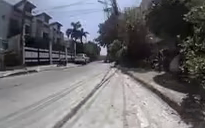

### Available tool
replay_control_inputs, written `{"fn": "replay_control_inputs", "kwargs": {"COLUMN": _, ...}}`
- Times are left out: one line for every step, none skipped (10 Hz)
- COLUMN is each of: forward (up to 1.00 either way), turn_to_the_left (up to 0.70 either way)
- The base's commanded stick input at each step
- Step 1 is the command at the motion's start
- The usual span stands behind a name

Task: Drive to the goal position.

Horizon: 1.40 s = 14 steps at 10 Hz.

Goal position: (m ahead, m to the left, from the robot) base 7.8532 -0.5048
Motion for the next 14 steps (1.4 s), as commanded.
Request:
{"fn": "replay_control_inputs", "kwargs": {"forward": 1.0, "turn_to_the_left": 0.01}}
{"fn": "replay_control_inputs", "kwargs": {"forward": 1.0, "turn_to_the_left": 0.01}}
{"fn": "replay_control_inputs", "kwargs": {"forward": 1.0, "turn_to_the_left": 0.01}}
{"fn": "replay_control_inputs", "kwargs": {"forward": 1.0, "turn_to_the_left": 0.01}}
{"fn": "replay_control_inputs", "kwargs": {"forward": 1.0, "turn_to_the_left": 0.01}}
{"fn": "replay_control_inputs", "kwargs": {"forward": 1.0, "turn_to_the_left": 0.01}}
{"fn": "replay_control_inputs", "kwargs": {"forward": 1.0, "turn_to_the_left": 0.01}}
{"fn": "replay_control_inputs", "kwargs": {"forward": 1.0, "turn_to_the_left": 0.01}}
{"fn": "replay_control_inputs", "kwargs": {"forward": 1.0, "turn_to_the_left": 0.01}}
{"fn": "replay_control_inputs", "kwargs": {"forward": 1.0, "turn_to_the_left": -0.07}}
{"fn": "replay_control_inputs", "kwargs": {"forward": 1.0, "turn_to_the_left": -0.39}}
{"fn": "replay_control_inputs", "kwargs": {"forward": 1.0, "turn_to_the_left": -0.39}}
{"fn": "replay_control_inputs", "kwargs": {"forward": 1.0, "turn_to_the_left": -0.39}}
{"fn": "replay_control_inputs", "kwargs": {"forward": 1.0, "turn_to_the_left": -0.16}}
